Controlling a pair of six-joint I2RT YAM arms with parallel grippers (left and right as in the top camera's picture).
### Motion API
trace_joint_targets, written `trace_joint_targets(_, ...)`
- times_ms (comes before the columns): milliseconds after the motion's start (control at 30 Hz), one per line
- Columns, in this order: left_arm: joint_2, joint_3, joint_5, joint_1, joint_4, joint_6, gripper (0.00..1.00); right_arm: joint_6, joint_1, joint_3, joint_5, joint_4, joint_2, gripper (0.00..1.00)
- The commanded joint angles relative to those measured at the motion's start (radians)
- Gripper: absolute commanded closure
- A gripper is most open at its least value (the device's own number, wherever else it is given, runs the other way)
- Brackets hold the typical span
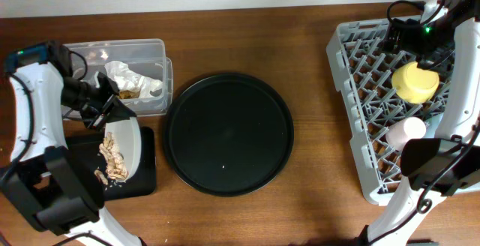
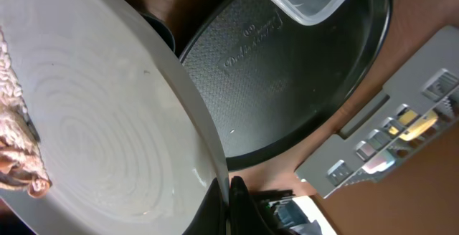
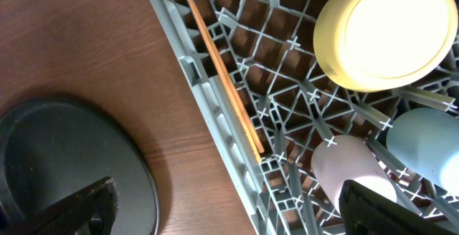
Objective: Sort waste into correct bins and load items into the dishwasher rack
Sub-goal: 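Tilt the plate with the left gripper to dump scraps onto the tray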
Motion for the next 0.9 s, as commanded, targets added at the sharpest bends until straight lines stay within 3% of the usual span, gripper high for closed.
trace_joint_targets(0,-0.025,-0.005,0.077,0.043,-0.026,0.077,0.99,0.000,0.001,0.002,0.009,0.001,0.004,0.01)
trace_joint_targets(267,-0.025,-0.007,0.167,0.127,-0.097,0.217,0.99,0.000,0.001,0.002,0.009,0.001,0.004,0.01)
trace_joint_targets(433,-0.025,-0.024,0.176,0.164,-0.097,0.219,0.99,0.000,0.001,0.002,0.009,0.001,0.004,0.01)
trace_joint_targets(733,-0.024,-0.172,0.348,0.269,-0.094,0.379,1.00,0.000,0.001,0.002,0.009,0.001,0.004,0.02)
trace_joint_targets(867,-0.024,-0.184,0.350,0.335,-0.097,0.420,1.00,0.000,0.001,0.002,0.009,0.001,0.004,0.01)
